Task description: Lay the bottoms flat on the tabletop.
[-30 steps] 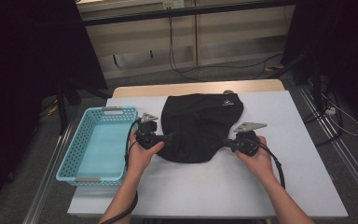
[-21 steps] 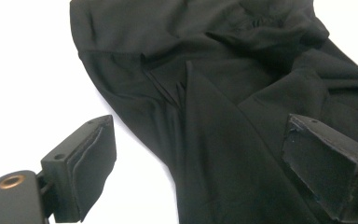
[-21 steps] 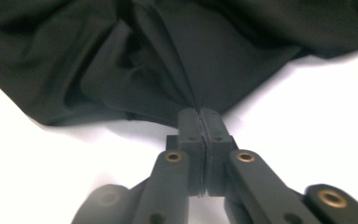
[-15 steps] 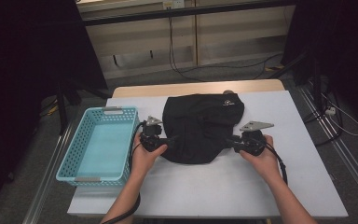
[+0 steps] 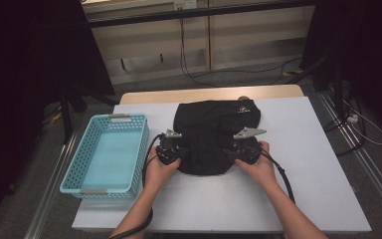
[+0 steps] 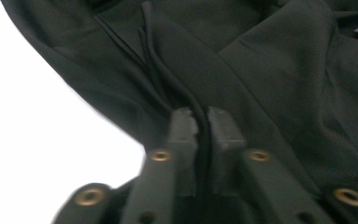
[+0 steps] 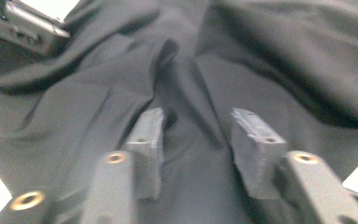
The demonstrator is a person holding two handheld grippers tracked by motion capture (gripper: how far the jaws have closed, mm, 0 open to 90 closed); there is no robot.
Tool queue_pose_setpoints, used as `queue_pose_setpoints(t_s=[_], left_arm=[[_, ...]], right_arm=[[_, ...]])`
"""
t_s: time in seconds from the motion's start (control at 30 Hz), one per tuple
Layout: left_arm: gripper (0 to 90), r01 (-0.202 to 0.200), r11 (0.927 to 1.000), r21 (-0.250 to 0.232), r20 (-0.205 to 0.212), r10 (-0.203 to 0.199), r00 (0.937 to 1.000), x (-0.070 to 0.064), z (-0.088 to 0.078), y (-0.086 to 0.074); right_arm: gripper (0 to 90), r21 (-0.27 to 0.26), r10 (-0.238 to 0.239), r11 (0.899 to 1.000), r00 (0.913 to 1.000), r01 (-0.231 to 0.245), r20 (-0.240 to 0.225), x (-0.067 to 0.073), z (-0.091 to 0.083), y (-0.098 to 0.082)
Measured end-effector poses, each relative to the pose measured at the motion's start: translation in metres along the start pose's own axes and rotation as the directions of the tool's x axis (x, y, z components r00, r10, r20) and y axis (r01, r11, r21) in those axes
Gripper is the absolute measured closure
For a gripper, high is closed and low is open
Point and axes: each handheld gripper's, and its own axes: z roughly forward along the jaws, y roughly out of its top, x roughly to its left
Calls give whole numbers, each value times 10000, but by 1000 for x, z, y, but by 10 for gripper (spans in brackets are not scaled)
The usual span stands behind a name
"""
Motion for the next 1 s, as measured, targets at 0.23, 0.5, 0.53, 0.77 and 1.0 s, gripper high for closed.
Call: queue_pose_setpoints(t_s=[0.23, 0.5, 0.53, 0.77, 1.0], left_arm=[[891, 506, 9987, -53, -135, -507, 9986, 3, -13, 3], [892, 700, 9975, -139, -657, -707, 9953, 12, -27, 4], [892, 671, 9977, -134, -687, -679, 9953, 12, -27, 5], [892, 556, 9984, 23, -627, -554, 9965, 6, -24, 2], [891, 484, 9988, 28, -530, -482, 9974, 3, -22, 5]], right_arm=[[894, 122, 311, 9994, 9995, -312, 103, -11, -12, -6], [896, 279, 339, 9990, 9990, -347, 304, -20, -33, -19], [896, 356, 271, 9990, 9989, -284, 377, -22, -38, -21], [653, 100, -56, 9999, 9971, 49, 754, -23, -44, -17], [553, -235, -427, 9988, 9978, 440, 516, -11, -18, 0]])
